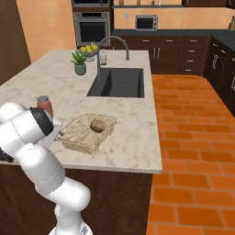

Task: Open the cabinet, pick up the bread from the cabinet and place it in the basket. Then move the basket to the dining counter.

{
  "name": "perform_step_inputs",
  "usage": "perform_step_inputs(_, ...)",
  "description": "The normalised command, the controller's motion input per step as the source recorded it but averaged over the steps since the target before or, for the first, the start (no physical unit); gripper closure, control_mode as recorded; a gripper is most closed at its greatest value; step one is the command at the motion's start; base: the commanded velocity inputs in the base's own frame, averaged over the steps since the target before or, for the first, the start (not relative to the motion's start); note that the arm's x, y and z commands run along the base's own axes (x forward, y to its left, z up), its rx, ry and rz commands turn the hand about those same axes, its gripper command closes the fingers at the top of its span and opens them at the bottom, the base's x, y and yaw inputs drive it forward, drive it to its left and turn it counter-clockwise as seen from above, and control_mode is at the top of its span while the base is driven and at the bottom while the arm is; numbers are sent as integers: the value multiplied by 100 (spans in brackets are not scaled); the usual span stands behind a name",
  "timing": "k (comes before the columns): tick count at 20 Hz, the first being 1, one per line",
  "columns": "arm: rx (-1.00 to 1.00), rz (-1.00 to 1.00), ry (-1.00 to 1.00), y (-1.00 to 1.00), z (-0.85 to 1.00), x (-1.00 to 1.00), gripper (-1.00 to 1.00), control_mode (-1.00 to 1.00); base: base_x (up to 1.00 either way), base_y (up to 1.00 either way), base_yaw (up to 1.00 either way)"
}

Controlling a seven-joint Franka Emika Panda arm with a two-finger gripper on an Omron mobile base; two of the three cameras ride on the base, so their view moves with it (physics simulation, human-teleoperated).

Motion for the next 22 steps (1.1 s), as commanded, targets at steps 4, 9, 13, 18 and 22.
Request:
perform_step_inputs(4,0,0,0,0,0,1,-100,-100,0,0,0)
perform_step_inputs(9,17,-2,0,-1,27,-1,-100,-100,0,0,0)
perform_step_inputs(13,55,0,3,-11,97,-20,-100,-100,0,0,0)
perform_step_inputs(18,72,0,11,-32,100,-37,-100,-100,0,0,0)
perform_step_inputs(22,73,0,17,-44,100,-44,-100,-100,0,0,0)
